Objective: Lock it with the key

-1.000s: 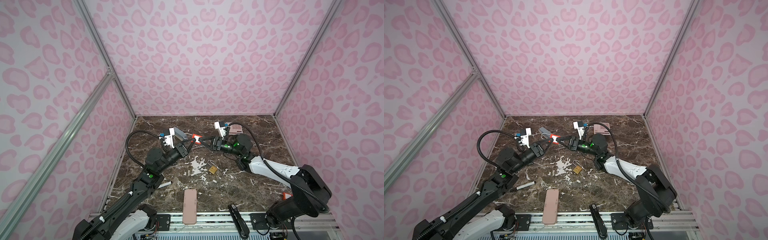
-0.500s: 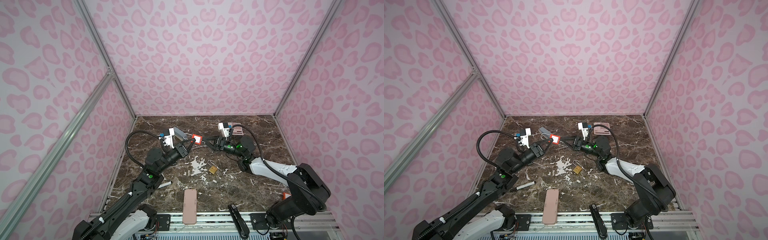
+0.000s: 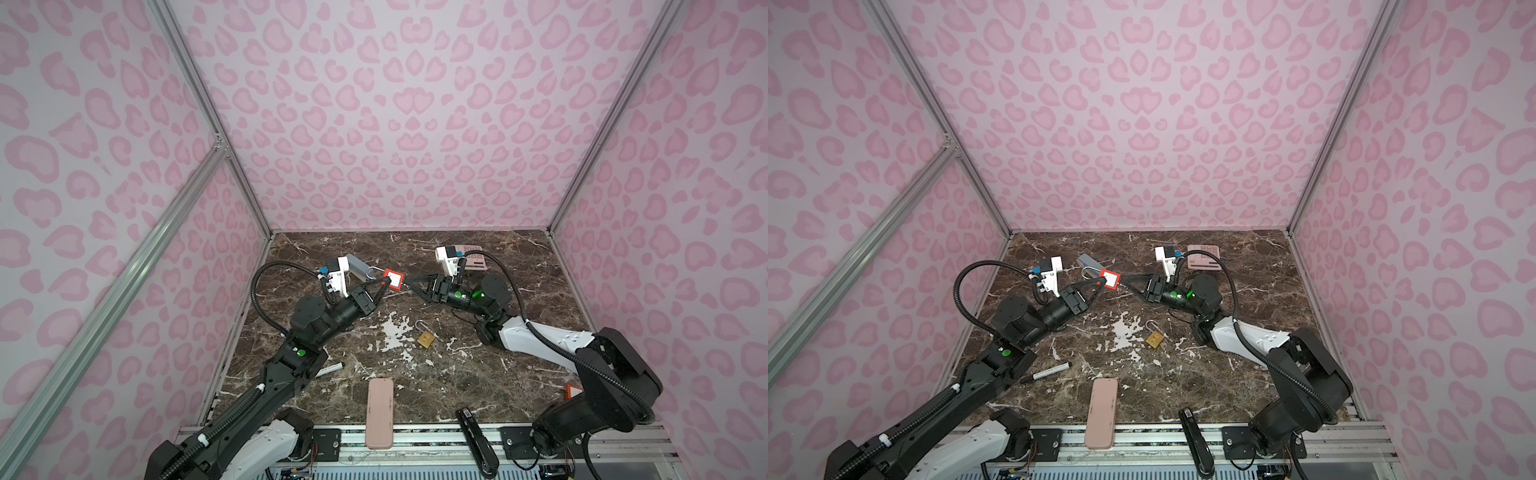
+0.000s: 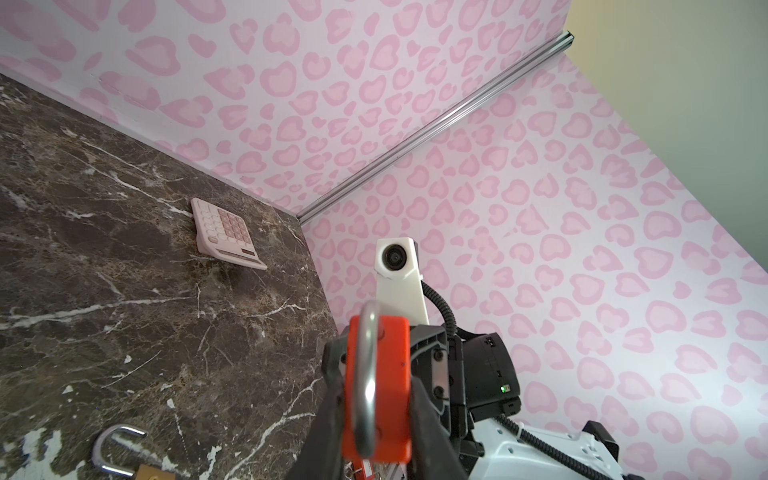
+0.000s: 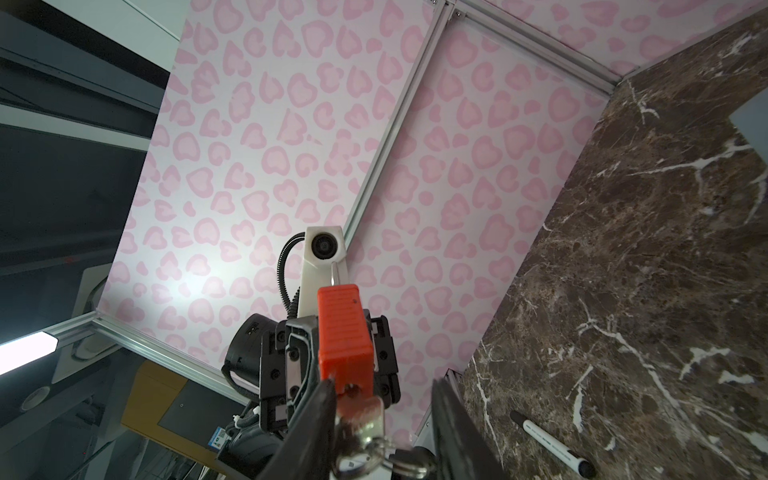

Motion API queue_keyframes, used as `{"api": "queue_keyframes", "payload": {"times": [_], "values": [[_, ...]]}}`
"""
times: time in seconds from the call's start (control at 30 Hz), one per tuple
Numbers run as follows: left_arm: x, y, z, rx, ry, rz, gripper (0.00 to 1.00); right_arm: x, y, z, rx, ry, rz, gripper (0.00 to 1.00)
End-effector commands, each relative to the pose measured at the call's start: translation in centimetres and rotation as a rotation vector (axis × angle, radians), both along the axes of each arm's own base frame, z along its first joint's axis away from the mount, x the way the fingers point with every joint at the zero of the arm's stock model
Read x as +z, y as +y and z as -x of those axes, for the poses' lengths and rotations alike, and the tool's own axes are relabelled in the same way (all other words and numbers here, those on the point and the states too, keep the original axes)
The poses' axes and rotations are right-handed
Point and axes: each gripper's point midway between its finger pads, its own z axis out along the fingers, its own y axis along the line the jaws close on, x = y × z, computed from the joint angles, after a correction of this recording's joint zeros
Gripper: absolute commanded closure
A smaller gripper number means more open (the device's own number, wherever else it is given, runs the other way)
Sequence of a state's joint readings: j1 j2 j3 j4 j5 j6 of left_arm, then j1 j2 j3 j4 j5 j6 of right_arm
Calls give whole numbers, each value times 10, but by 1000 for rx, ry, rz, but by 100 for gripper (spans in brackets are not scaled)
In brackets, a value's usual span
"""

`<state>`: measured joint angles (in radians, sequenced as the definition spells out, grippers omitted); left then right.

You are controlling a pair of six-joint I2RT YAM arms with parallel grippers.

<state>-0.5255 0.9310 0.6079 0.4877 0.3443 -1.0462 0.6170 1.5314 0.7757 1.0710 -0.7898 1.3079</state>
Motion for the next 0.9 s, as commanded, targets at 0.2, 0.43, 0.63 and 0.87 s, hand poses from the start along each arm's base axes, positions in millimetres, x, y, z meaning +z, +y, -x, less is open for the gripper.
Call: {"api": "queue_keyframes", "payload": {"times": [0.2,0.43,0.63,0.87], "values": [[13,2,2,3,-46,24,92,-2,4,12,43,-19,25,65],[13,1,2,2,-46,24,92,-3,5,12,45,-17,29,77],[4,4,-3,32,-10,18,92,4,5,16,49,-45,19,89],[-21,14,-13,105,84,47,95,2,10,20,46,-65,70,100]]}}
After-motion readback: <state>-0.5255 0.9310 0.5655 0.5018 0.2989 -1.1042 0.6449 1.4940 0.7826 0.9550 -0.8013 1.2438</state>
